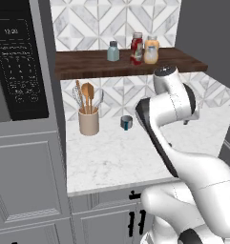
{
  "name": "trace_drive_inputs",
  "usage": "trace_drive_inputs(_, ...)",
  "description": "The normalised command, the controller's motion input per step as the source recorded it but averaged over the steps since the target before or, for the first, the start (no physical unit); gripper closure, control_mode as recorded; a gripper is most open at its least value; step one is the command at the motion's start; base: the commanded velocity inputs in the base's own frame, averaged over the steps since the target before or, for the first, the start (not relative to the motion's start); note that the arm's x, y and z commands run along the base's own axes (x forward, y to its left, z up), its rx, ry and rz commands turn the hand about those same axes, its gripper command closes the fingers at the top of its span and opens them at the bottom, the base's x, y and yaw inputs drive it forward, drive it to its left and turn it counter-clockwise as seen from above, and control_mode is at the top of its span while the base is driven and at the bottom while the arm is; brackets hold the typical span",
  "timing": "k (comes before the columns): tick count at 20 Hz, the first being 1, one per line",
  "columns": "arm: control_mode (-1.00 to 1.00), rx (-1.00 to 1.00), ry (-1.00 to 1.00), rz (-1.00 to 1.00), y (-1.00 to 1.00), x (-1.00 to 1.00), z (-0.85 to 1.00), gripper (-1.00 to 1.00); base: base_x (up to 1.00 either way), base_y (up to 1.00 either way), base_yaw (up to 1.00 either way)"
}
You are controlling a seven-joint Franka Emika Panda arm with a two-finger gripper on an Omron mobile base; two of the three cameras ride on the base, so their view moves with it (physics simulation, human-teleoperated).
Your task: Put the shaker and condiment bottle from the counter next to their counterparts in the cabinet.
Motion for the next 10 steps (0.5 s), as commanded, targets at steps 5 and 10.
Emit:
trace_drive_inputs(5,-1.0,0.0,0.13,0.0,-0.02,-0.02,-0.52,-1.0,0.0,0.0,0.0)
trace_drive_inputs(10,-1.0,0.0,-0.05,0.02,-0.01,-0.1,-0.49,-1.0,0.0,0.0,0.0)
